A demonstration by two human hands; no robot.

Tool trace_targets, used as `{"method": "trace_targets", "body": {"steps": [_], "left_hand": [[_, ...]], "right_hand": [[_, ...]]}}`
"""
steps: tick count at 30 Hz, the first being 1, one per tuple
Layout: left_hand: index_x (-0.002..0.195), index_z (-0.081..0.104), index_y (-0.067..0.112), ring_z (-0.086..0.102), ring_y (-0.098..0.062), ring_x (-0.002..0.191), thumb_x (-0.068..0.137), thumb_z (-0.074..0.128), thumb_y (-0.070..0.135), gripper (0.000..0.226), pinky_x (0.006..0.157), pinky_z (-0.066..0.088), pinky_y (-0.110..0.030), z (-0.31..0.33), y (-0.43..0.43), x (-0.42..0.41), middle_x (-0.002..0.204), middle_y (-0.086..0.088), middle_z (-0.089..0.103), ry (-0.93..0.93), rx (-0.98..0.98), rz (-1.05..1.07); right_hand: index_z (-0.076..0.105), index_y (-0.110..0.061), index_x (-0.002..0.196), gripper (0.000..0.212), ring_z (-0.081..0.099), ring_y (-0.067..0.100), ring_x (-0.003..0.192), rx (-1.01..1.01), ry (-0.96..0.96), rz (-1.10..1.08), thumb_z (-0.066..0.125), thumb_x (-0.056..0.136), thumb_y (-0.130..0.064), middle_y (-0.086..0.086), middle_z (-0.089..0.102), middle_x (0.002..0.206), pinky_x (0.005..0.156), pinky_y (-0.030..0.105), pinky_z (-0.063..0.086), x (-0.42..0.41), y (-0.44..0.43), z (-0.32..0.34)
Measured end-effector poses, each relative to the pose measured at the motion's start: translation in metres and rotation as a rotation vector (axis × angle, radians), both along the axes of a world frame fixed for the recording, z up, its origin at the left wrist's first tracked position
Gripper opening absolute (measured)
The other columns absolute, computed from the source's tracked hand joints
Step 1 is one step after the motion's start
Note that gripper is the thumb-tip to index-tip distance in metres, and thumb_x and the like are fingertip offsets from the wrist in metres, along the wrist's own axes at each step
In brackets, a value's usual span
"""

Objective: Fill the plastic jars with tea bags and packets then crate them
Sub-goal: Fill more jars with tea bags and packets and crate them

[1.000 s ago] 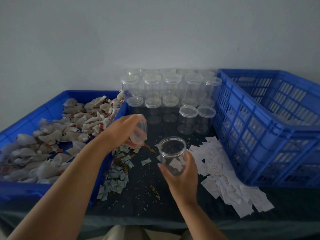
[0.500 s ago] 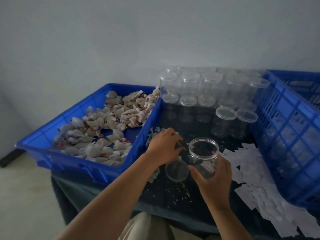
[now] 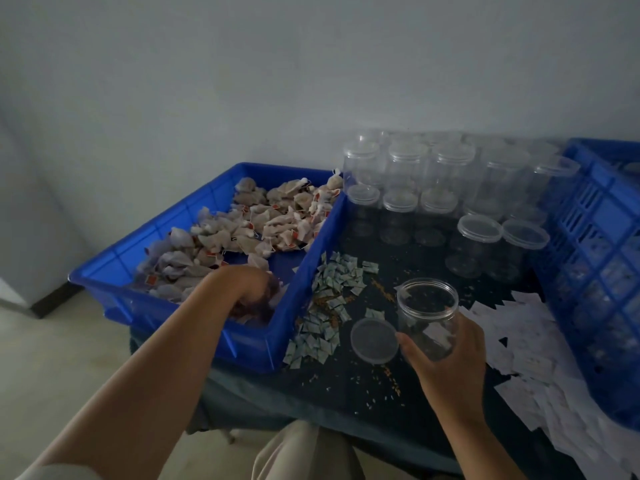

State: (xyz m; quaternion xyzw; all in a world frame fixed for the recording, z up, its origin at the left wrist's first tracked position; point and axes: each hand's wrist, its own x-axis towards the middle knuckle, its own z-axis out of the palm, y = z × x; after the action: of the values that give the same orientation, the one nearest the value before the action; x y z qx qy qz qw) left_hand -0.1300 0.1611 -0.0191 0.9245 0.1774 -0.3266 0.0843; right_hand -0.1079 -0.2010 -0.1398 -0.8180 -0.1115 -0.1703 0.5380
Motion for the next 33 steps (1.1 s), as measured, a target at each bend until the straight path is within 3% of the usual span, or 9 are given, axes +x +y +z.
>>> {"method": "trace_targets", "body": {"steps": [2, 5, 10, 14, 16, 20, 23, 30, 33], "left_hand": [[0.108, 0.065, 0.031, 0.064, -0.014, 0.084, 0.091, 0.076, 0.024, 0.021, 0.062, 0.046, -0.028, -0.012, 0.005, 0.001, 0.110, 0.000, 0.068, -0.156, 0.025, -0.014], [0.087, 0.061, 0.024, 0.060, -0.016, 0.079, 0.090, 0.067, 0.010, 0.016, 0.063, 0.043, -0.032, -0.007, 0.015, 0.006, 0.095, -0.003, 0.068, -0.437, 0.005, 0.074], [0.091, 0.062, 0.016, 0.065, -0.019, 0.068, 0.090, 0.061, 0.015, 0.002, 0.057, 0.050, -0.033, 0.012, 0.017, 0.012, 0.082, -0.004, 0.069, -0.840, -0.178, 0.307], [0.099, 0.068, 0.023, 0.078, -0.019, 0.082, 0.089, 0.071, 0.018, 0.011, 0.086, 0.064, -0.050, 0.039, 0.000, 0.013, 0.088, 0.000, 0.076, -1.040, -0.428, 0.419], [0.102, 0.071, 0.024, 0.079, -0.021, 0.087, 0.090, 0.075, 0.016, 0.015, 0.089, 0.064, -0.048, 0.057, -0.019, 0.014, 0.088, 0.001, 0.077, -1.069, -0.602, 0.404], [0.101, 0.073, 0.020, 0.078, -0.014, 0.082, 0.092, 0.074, 0.009, 0.014, 0.069, 0.061, -0.024, 0.085, -0.077, 0.018, 0.089, 0.004, 0.078, -1.034, -0.868, 0.279], [0.105, 0.071, 0.014, 0.078, -0.012, 0.088, 0.095, 0.072, 0.005, 0.014, 0.070, 0.060, -0.021, 0.087, -0.126, 0.022, 0.091, 0.008, 0.079, -0.926, -1.025, 0.196], [0.097, 0.069, 0.024, 0.076, -0.010, 0.077, 0.094, 0.072, 0.021, 0.005, 0.071, 0.065, -0.031, 0.066, -0.185, 0.024, 0.086, 0.005, 0.077, -0.793, -0.673, -0.119], [0.092, 0.066, 0.036, 0.067, -0.001, 0.078, 0.090, 0.075, 0.033, 0.010, 0.072, 0.054, -0.027, 0.067, -0.182, 0.024, 0.088, 0.013, 0.070, -0.804, -0.440, -0.251]], "right_hand": [[0.055, -0.027, 0.137, 0.090, 0.051, 0.012, 0.118, 0.003, -0.002, 0.001, 0.080, 0.063, -0.072, -0.012, 0.048, 0.127, 0.096, 0.040, 0.053, 0.000, 0.000, 0.000], [0.055, -0.029, 0.136, 0.089, 0.050, 0.009, 0.116, 0.004, 0.002, -0.001, 0.079, 0.063, -0.073, -0.014, 0.048, 0.126, 0.095, 0.035, 0.051, -0.001, 0.000, 0.001], [0.056, -0.034, 0.134, 0.085, 0.047, -0.005, 0.118, 0.013, -0.005, 0.018, 0.080, 0.064, -0.075, -0.018, 0.049, 0.124, 0.091, 0.028, 0.048, 0.000, 0.000, 0.001], [0.055, -0.031, 0.133, 0.085, 0.049, -0.002, 0.117, -0.016, -0.010, 0.013, 0.083, 0.067, -0.076, -0.018, 0.049, 0.122, 0.093, 0.040, 0.054, 0.002, -0.001, -0.001], [0.056, -0.029, 0.133, 0.085, 0.050, 0.000, 0.117, -0.024, -0.027, 0.024, 0.080, 0.066, -0.077, -0.018, 0.050, 0.121, 0.093, 0.041, 0.055, 0.002, -0.001, 0.000], [0.056, -0.031, 0.131, 0.083, 0.052, 0.003, 0.117, -0.048, -0.060, 0.064, 0.083, 0.066, -0.074, -0.026, 0.049, 0.124, 0.094, 0.039, 0.056, 0.002, 0.000, 0.001], [0.056, -0.029, 0.130, 0.083, 0.054, 0.005, 0.116, -0.073, -0.084, 0.083, 0.085, 0.066, -0.073, -0.020, 0.051, 0.121, 0.093, 0.038, 0.056, 0.001, 0.001, 0.002], [0.060, -0.024, 0.128, 0.082, 0.056, 0.008, 0.114, -0.034, -0.098, 0.064, 0.084, 0.068, -0.075, -0.016, 0.055, 0.122, 0.091, 0.040, 0.059, 0.000, -0.001, 0.003], [0.060, -0.024, 0.128, 0.081, 0.057, 0.006, 0.110, -0.024, -0.105, 0.054, 0.083, 0.069, -0.074, -0.015, 0.056, 0.119, 0.087, 0.034, 0.057, 0.000, -0.001, 0.005]]}}
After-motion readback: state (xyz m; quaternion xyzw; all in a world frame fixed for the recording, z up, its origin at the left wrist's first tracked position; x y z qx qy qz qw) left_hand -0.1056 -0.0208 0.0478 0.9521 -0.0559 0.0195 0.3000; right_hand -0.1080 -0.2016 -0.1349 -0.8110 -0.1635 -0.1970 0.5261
